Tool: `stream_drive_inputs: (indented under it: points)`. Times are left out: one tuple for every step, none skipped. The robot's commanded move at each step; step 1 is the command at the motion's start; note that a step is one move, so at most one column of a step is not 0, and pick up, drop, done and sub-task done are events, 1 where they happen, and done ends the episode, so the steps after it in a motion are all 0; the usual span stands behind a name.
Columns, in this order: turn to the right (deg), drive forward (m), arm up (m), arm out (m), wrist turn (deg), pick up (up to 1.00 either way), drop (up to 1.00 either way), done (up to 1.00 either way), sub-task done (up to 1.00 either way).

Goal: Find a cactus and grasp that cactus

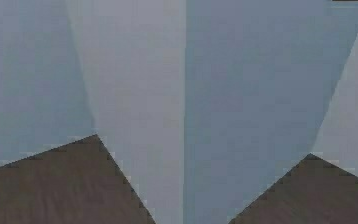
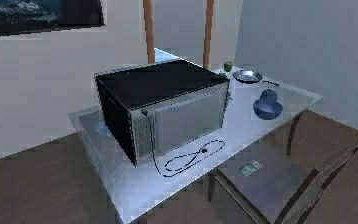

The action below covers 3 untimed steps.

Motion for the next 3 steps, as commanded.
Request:
stream_drive_inputs:
  points:
    - [27.0, 0.0, 0.0, 0.0, 0.0, 0.0, 0.0, 0.0, 0.0]
    - [0.0, 0.05, 0.0, 0.0, 0.0, 0.0, 0.0, 0.0, 0.0]
    - [-45.0, 0.0, 0.0, 0.0, 0.0, 0.0, 0.0, 0.0, 0.0]
